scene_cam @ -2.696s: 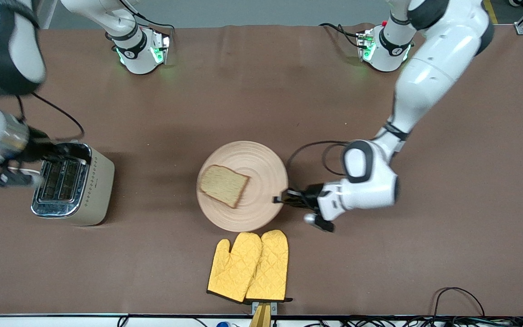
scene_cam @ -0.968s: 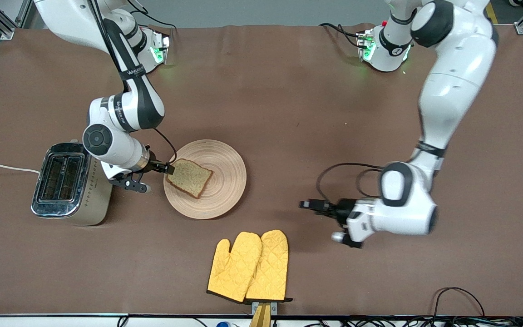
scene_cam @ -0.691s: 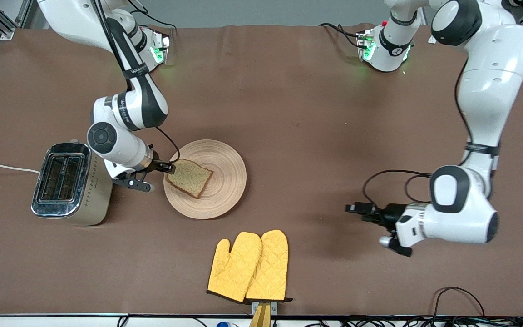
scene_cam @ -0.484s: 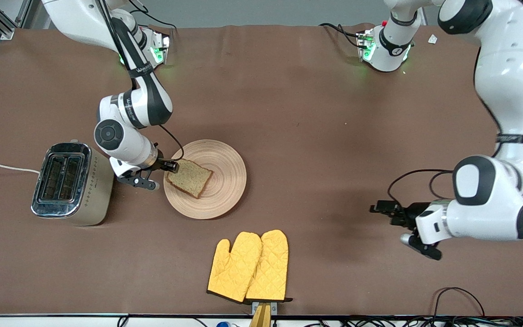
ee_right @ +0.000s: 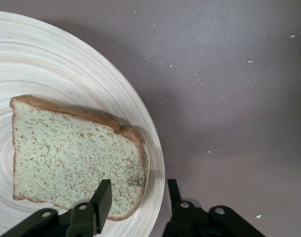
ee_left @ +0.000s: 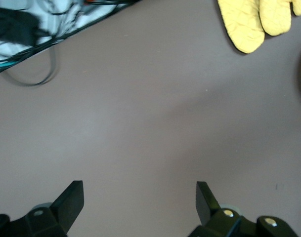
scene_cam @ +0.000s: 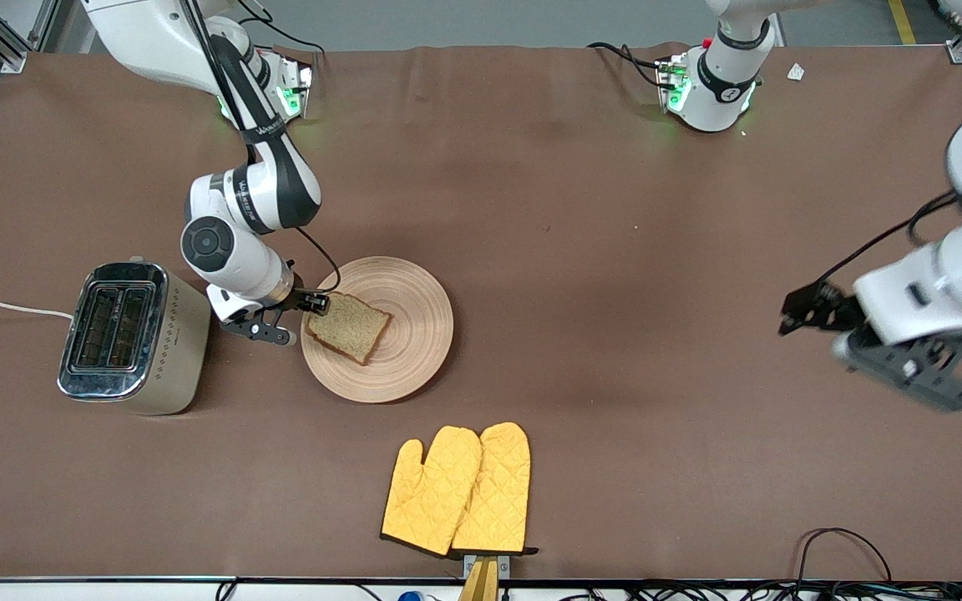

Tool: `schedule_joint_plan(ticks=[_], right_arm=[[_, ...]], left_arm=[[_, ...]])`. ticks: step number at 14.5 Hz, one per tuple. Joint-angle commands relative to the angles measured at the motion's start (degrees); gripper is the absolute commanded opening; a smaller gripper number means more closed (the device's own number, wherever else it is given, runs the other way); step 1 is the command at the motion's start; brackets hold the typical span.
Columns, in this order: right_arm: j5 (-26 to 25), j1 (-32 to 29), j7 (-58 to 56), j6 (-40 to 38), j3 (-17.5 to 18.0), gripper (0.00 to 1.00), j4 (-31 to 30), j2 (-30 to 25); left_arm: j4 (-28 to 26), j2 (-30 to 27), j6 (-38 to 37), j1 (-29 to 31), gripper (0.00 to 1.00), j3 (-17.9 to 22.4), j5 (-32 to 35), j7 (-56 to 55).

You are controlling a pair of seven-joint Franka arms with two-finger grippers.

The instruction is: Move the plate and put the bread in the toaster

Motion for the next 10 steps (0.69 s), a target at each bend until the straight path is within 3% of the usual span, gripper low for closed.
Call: schedule_joint_plan(ticks=[1, 6, 9, 10], right_arm=[[-0.15, 0.84, 0.43, 0.89, -0.52, 0.49, -1.66, -0.87], [-0.24, 0.93, 0.43, 1.86, -0.52, 0.47, -1.66, 0.01], [-0.24, 0.93, 0.43, 2.56, -0.52, 0.47, -1.66, 0.54], [-0.16, 0.93, 0.43, 2.65, -0.52, 0.47, -1.66, 0.63]], left_arm=[[-3.7, -7.41, -1.81, 0.47, 1.0, 0.48, 0.93, -6.45], [-7.92, -12.59, -4.89, 1.36, 1.0, 1.7, -0.91, -13.67], [-13.87, -16.81, -2.09, -6.18, 1.0, 13.54, -6.97, -14.3], [-17.91, -19.44, -0.08, -6.38, 1.0, 13.83, -7.34, -14.38]])
